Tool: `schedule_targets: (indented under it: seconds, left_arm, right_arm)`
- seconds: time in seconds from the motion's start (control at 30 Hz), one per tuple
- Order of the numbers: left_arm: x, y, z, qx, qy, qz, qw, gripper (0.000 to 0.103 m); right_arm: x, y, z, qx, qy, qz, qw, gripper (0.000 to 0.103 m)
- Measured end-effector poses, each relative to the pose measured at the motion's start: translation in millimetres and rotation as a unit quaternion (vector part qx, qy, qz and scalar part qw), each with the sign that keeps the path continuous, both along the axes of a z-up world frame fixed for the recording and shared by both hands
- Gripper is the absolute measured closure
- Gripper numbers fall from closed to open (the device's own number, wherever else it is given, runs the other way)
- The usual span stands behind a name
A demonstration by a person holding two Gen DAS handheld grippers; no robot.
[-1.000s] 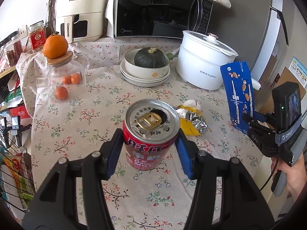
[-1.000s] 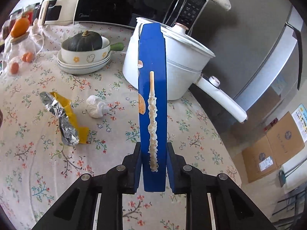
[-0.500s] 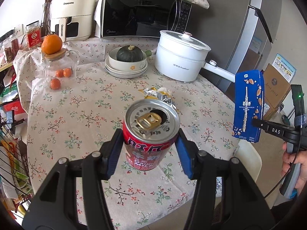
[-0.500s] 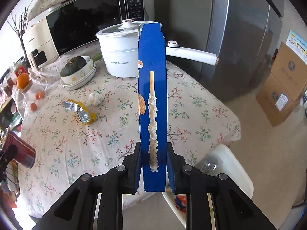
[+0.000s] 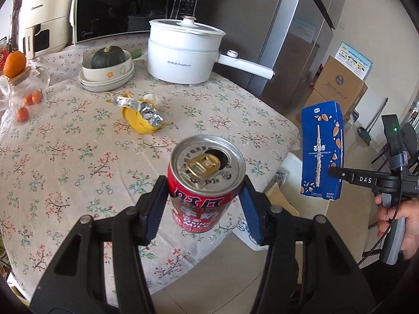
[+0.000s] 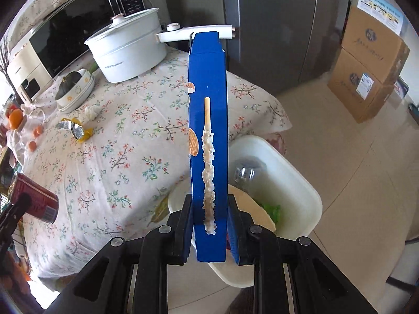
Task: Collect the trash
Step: 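Carry both items over the bin and open the right tool to drop the blue box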
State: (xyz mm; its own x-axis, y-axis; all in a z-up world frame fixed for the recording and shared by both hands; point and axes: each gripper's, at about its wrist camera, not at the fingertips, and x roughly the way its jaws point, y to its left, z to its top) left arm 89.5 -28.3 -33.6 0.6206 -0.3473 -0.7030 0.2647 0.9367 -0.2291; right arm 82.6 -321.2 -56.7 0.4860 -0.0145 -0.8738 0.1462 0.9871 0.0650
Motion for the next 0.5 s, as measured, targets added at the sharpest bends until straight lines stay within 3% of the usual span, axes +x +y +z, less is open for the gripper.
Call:
schedule_targets:
  seconds: [0.5]
  left_arm:
    - [8,-110,-22,-0.016,0.035,-0.096,0.9946,0.047]
  right_arm:
    - [-1,-58,-38,0.025,0.06,-0.047,0.997,0.077]
